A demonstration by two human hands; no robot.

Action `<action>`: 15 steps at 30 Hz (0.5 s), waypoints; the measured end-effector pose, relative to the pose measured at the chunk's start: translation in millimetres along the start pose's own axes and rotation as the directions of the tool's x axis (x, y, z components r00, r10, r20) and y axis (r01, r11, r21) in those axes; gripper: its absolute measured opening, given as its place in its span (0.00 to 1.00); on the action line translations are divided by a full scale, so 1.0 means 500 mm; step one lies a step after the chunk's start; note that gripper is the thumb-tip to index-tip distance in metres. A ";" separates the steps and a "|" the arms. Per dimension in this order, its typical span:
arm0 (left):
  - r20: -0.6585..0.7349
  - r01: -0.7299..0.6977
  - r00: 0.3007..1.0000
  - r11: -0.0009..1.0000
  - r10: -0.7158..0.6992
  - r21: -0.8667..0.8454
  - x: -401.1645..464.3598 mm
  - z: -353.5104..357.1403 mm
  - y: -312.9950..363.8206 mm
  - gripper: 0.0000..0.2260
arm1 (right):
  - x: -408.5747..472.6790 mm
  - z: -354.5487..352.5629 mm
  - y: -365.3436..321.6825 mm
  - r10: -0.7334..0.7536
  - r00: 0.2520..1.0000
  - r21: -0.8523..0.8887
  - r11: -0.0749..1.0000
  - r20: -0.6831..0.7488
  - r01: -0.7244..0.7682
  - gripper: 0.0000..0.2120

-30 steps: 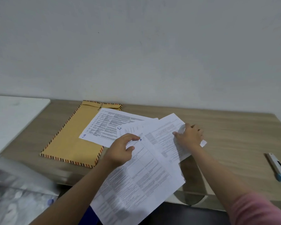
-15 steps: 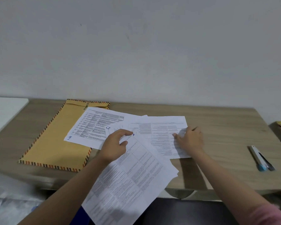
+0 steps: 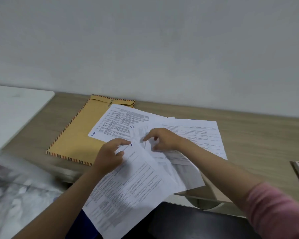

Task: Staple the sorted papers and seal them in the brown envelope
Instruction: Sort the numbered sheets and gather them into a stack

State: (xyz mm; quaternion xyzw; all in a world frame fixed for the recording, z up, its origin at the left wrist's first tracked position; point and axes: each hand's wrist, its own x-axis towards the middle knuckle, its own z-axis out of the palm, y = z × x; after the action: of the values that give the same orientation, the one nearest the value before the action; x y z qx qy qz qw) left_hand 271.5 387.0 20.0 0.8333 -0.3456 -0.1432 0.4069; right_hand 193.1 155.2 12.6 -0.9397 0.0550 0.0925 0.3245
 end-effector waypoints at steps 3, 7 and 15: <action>-0.026 0.072 0.997 0.997 -0.073 -0.039 -0.027 -0.017 -0.023 0.21 | 0.036 0.004 -0.018 -0.052 0.979 -0.252 0.962 0.195 0.101 0.21; -0.056 0.119 0.991 0.987 -0.126 -0.110 -0.055 -0.023 -0.043 0.23 | 0.049 -0.004 -0.023 -0.091 0.970 -0.483 0.854 0.227 0.193 0.25; -0.039 0.108 0.993 0.990 -0.112 -0.095 -0.060 -0.010 -0.039 0.21 | 0.032 -0.006 -0.014 -0.237 0.960 -0.557 0.782 0.150 0.280 0.12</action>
State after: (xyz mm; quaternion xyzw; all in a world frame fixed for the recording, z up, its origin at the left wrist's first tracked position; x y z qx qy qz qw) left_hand 261.4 419.3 6.7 0.8344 -0.2831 -0.1626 0.4440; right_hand 210.2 158.1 15.6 -0.9881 -0.1165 0.0929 0.0383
